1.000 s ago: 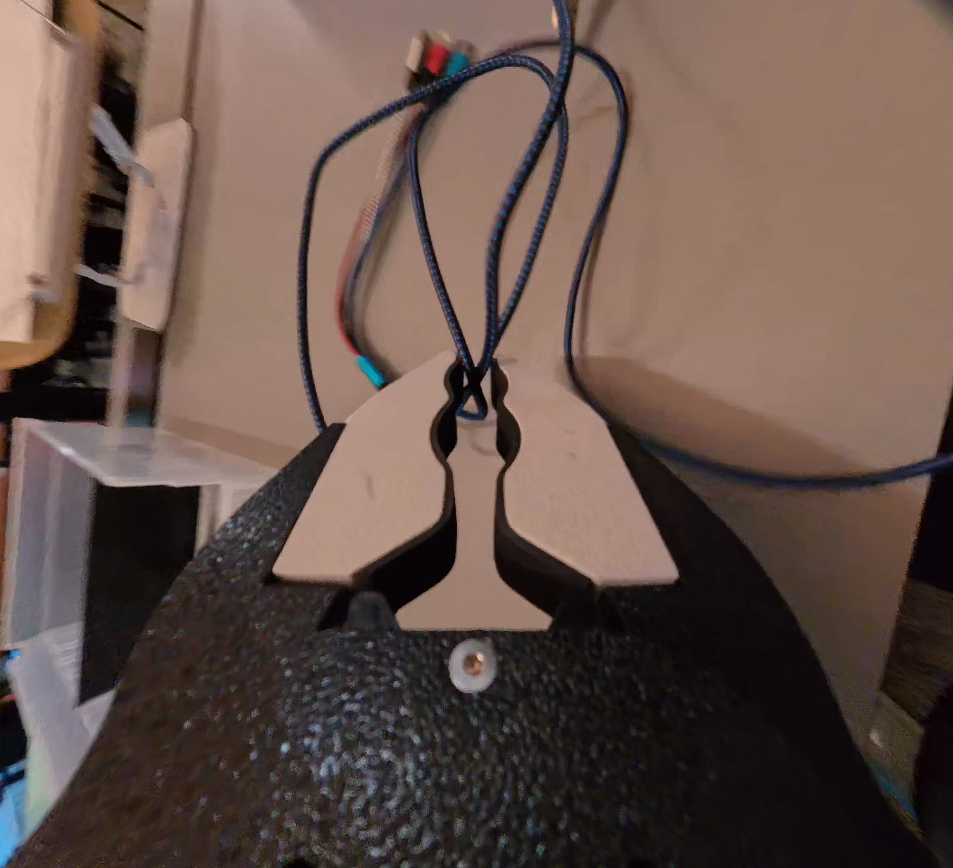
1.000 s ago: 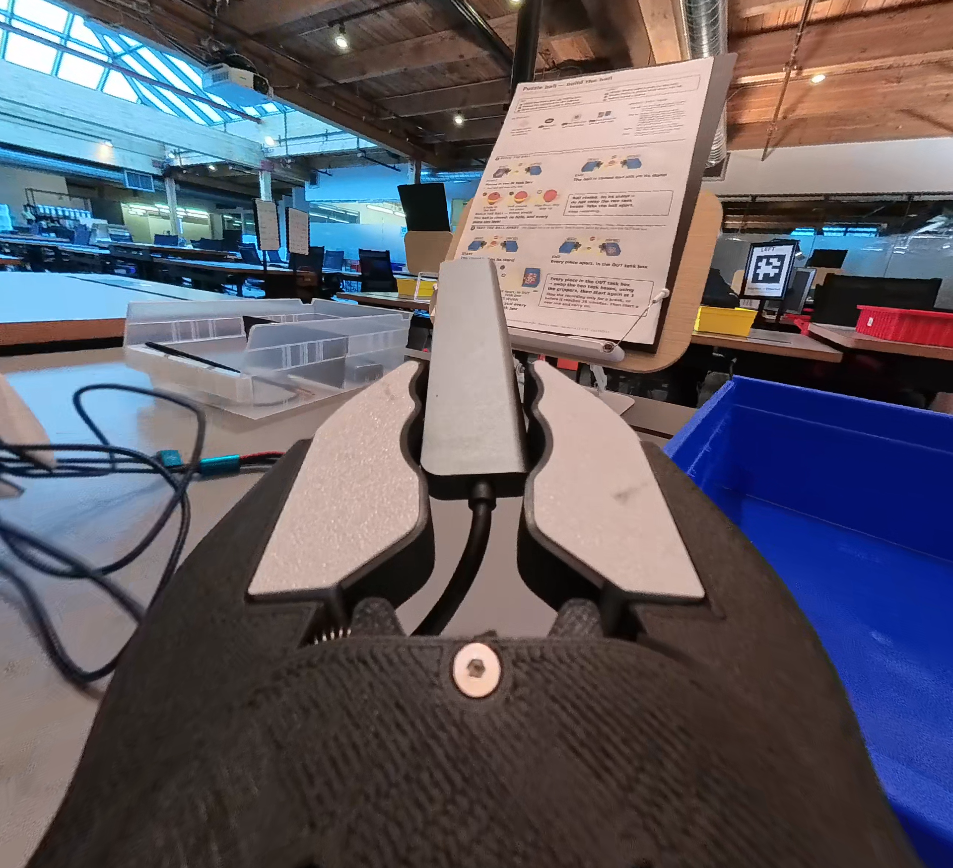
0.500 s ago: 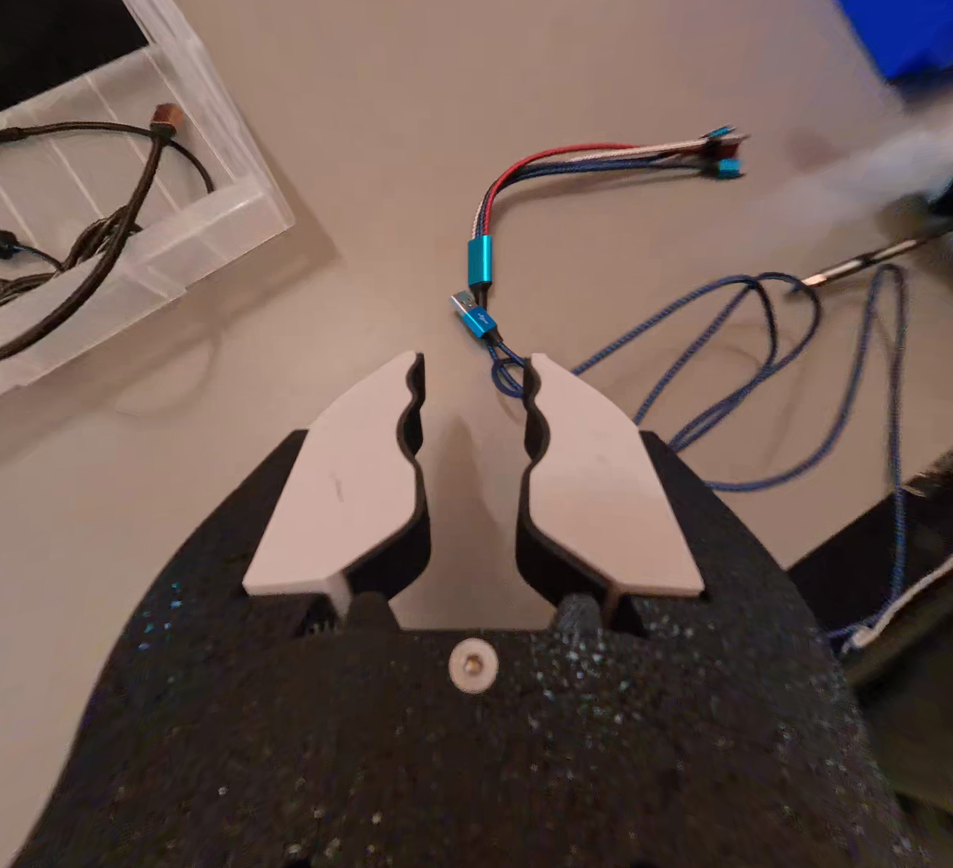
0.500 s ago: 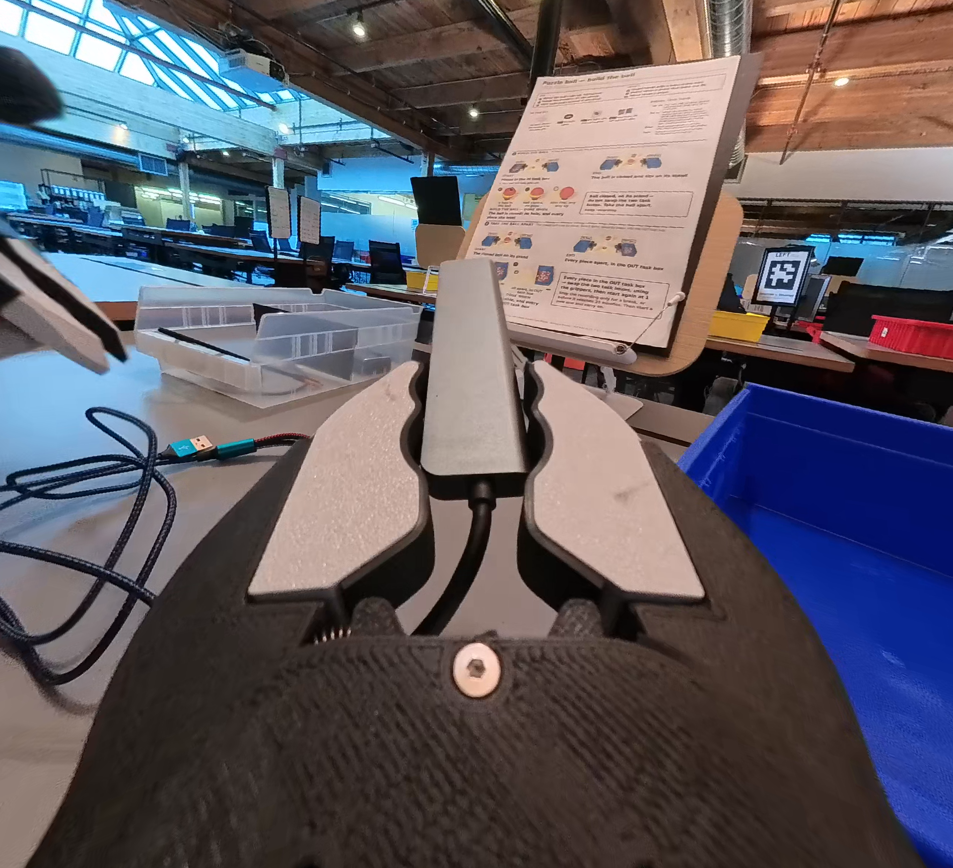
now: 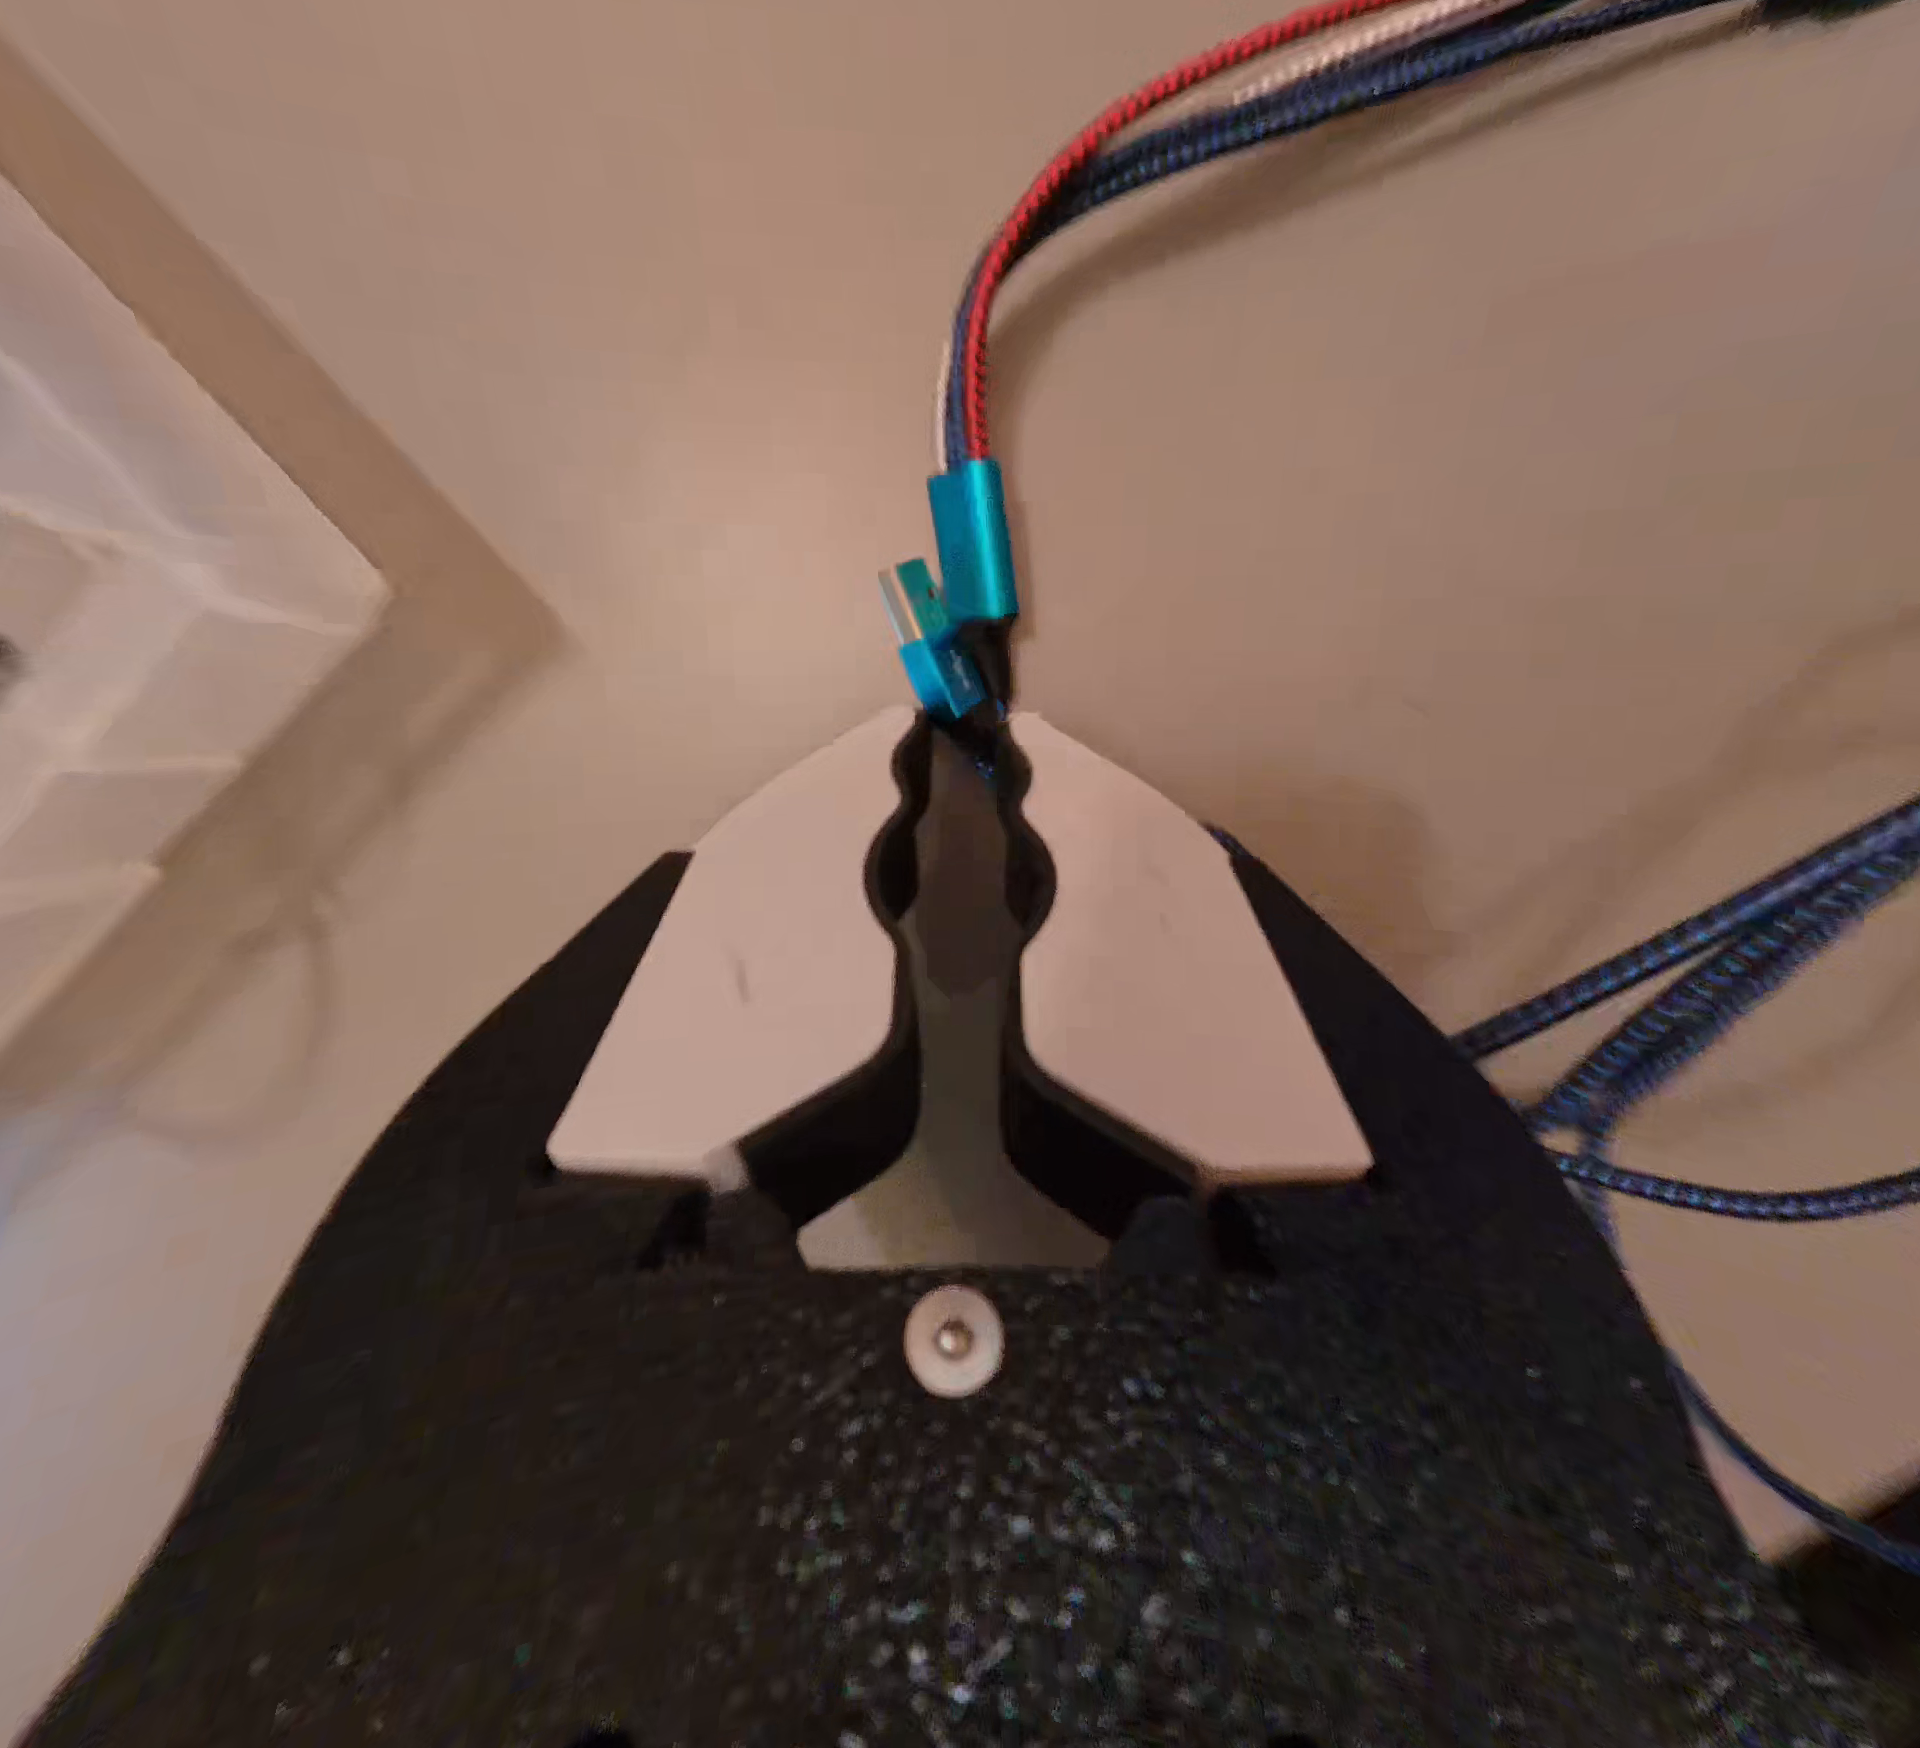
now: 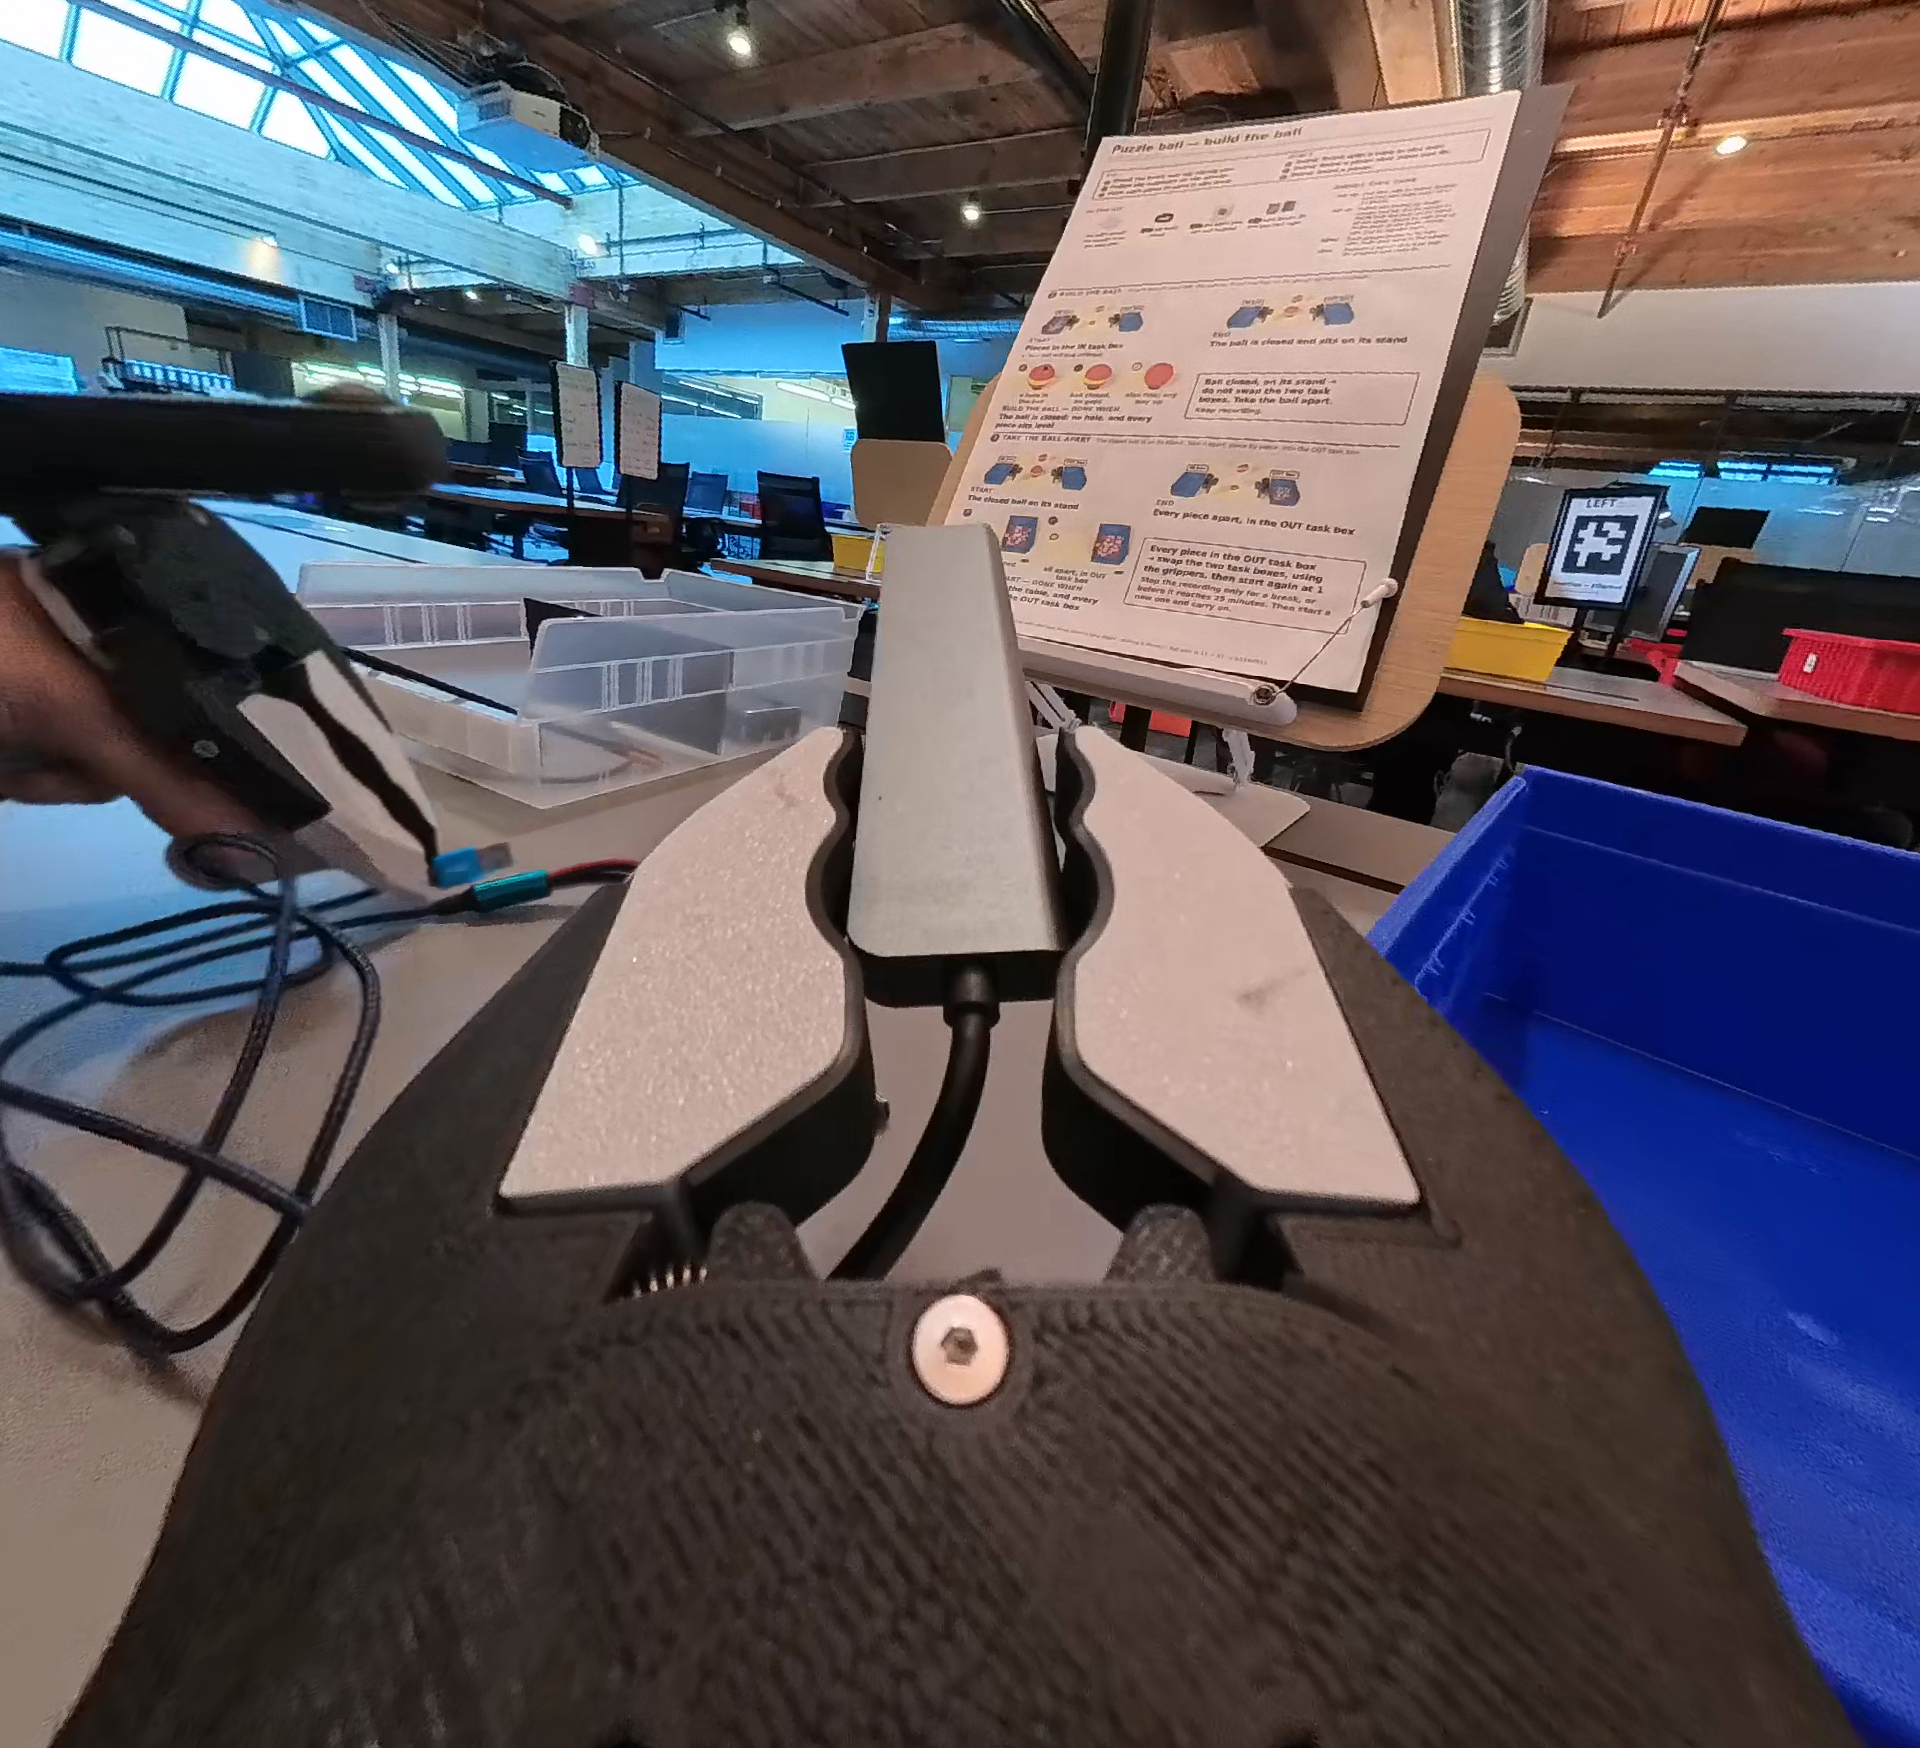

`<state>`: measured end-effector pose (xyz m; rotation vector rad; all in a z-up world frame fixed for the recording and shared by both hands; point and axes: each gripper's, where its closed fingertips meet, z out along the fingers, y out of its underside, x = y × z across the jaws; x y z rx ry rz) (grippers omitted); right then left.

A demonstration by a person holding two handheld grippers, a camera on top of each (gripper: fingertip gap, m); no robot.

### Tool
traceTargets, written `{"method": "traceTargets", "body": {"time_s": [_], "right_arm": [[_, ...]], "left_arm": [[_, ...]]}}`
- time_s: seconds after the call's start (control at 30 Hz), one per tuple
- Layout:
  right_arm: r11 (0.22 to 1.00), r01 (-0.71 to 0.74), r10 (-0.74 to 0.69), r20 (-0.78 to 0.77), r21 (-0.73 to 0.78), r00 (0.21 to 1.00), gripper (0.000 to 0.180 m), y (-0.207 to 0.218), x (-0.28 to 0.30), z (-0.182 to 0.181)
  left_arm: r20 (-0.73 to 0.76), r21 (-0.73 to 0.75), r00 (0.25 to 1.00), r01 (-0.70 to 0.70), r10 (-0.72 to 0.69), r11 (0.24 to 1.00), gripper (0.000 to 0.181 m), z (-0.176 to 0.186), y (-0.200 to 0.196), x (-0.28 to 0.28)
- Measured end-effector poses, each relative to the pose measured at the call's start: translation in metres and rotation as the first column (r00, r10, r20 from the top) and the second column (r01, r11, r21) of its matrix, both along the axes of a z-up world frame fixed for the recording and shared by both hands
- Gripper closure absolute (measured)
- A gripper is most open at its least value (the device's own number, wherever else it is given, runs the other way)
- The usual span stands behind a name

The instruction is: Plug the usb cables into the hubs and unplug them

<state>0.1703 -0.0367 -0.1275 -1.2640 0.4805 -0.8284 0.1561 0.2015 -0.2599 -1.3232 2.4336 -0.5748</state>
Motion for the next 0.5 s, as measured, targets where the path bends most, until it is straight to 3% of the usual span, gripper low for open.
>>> {"method": "traceTargets", "body": {"time_s": [0.1, 0.17, 0.23, 0.3, 0.37, 0.43, 0.5], "right_arm": [[1.000, 0.010, -0.010, -0.001, 0.010, 1.000, 0.144, -0.003, 0.001, 0.001], [1.000, 0.018, -0.017, -0.005, 0.019, 1.000, 0.144, -0.005, 0.002, 0.001], [0.999, 0.027, -0.026, -0.005, 0.021, 1.000, 0.144, -0.007, 0.002, 0.001], [0.999, 0.043, -0.043, -0.004, 0.017, 0.999, 0.144, -0.008, 0.004, 0.001], [0.997, 0.071, -0.071, -0.011, 0.018, 0.997, 0.144, -0.012, 0.006, 0.000], [0.994, 0.103, -0.102, -0.016, 0.031, 0.995, 0.144, -0.018, 0.009, 0.001], [0.992, 0.111, -0.109, -0.026, 0.052, 0.994, 0.144, -0.022, 0.010, 0.002]], "left_arm": [[0.249, 0.124, 0.968, -0.015, -0.016, 0.992, 0.174, 0.030, 0.014, 0.027], [0.447, 0.214, 0.894, -0.105, -0.002, 0.971, 0.175, 0.069, 0.033, 0.048], [0.646, 0.323, 0.759, -0.181, -0.077, 0.929, 0.175, 0.122, 0.046, 0.061], [0.743, 0.461, 0.615, -0.185, -0.264, 0.868, 0.175, 0.163, 0.035, 0.061], [0.691, 0.614, 0.515, -0.046, -0.508, 0.788, 0.175, 0.163, -0.003, 0.051], [0.538, 0.725, 0.522, 0.114, -0.662, 0.679, 0.175, 0.123, -0.031, 0.039], [0.410, 0.747, 0.538, 0.265, -0.737, 0.609, 0.175, 0.074, -0.049, 0.025]]}}
